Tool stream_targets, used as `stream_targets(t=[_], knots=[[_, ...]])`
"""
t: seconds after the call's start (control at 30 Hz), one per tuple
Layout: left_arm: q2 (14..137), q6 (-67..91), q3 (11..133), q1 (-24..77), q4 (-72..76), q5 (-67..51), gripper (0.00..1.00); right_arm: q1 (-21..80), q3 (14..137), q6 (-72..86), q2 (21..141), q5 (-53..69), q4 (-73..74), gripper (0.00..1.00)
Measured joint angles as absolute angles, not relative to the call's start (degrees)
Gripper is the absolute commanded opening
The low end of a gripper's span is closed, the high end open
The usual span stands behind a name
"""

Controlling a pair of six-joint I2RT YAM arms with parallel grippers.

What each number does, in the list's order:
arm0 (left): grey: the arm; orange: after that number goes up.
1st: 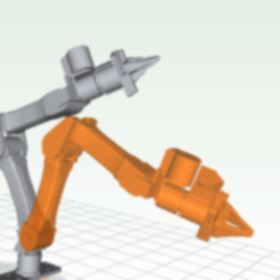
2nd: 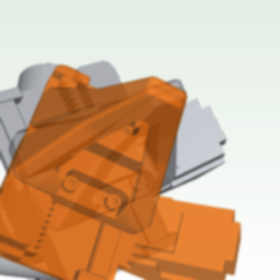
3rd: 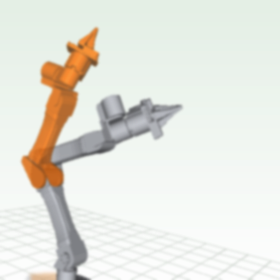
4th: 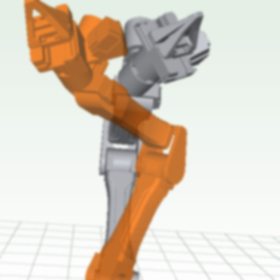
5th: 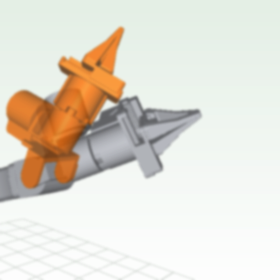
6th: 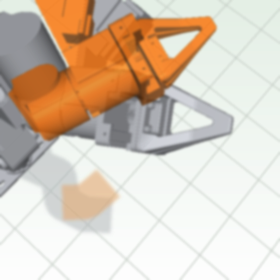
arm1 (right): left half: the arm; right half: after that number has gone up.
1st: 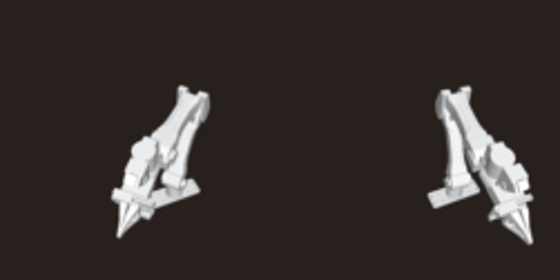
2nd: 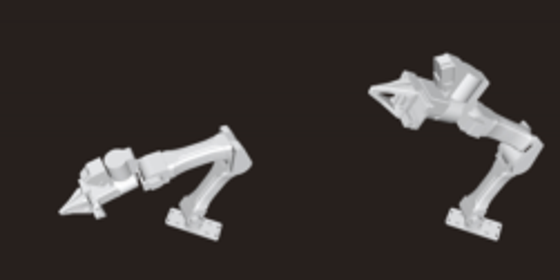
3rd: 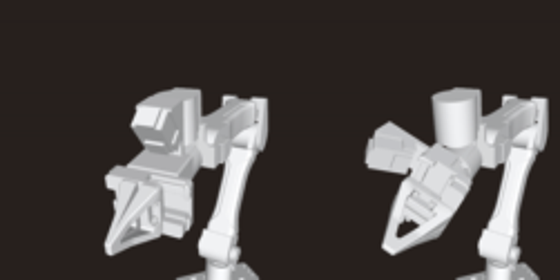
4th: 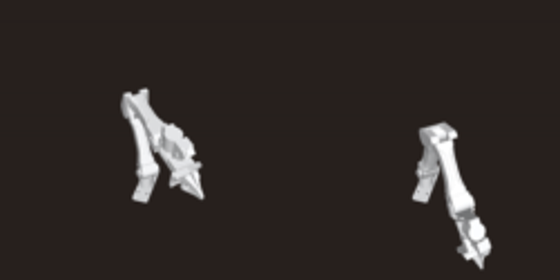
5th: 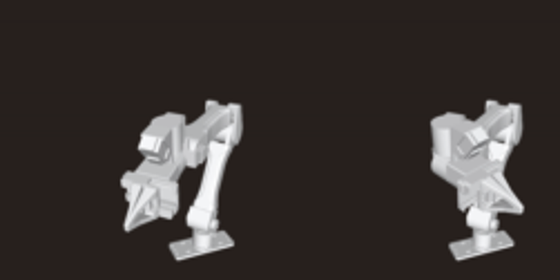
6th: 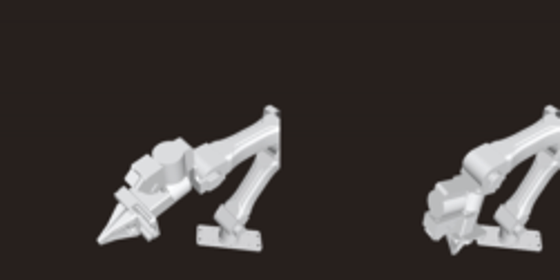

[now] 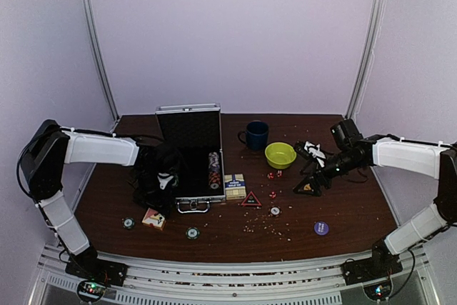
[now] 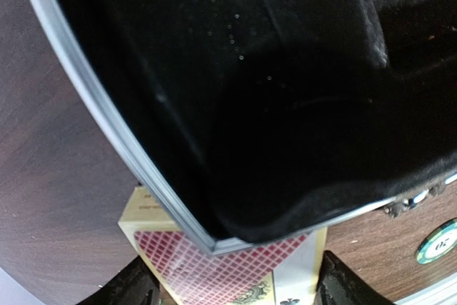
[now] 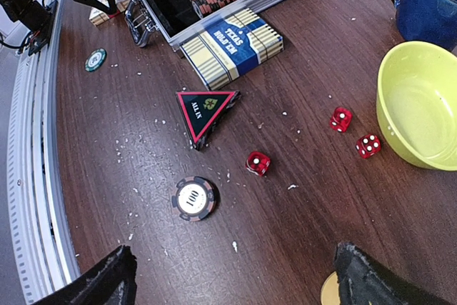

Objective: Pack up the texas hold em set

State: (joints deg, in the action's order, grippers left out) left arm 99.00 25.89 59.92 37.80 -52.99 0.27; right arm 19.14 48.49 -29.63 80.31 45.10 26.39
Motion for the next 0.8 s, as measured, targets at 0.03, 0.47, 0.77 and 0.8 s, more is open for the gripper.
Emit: stream_targets(t=[0.03,0.47,0.77,0.8], knots=[[99.0,26.0,59.9,37.8,-53.0,0.3,0.77,19.1,48.5,-29.6,80.4,45.1,26.4,0.97],[99.0,27.6,59.9,37.8,-53.0,0.8,0.72,19.1,48.5,-29.7,80.5,45.1,26.4,0.96],[99.1,28.3,60.4,37.8,-53.9,1.0,0.54,19.1,48.5,-29.7,80.5,45.1,26.4,0.96],[99.1,28.4,60.4,37.8,-54.3,1.2,0.53,19.1,48.5,-29.7,80.5,45.1,26.4,0.96]])
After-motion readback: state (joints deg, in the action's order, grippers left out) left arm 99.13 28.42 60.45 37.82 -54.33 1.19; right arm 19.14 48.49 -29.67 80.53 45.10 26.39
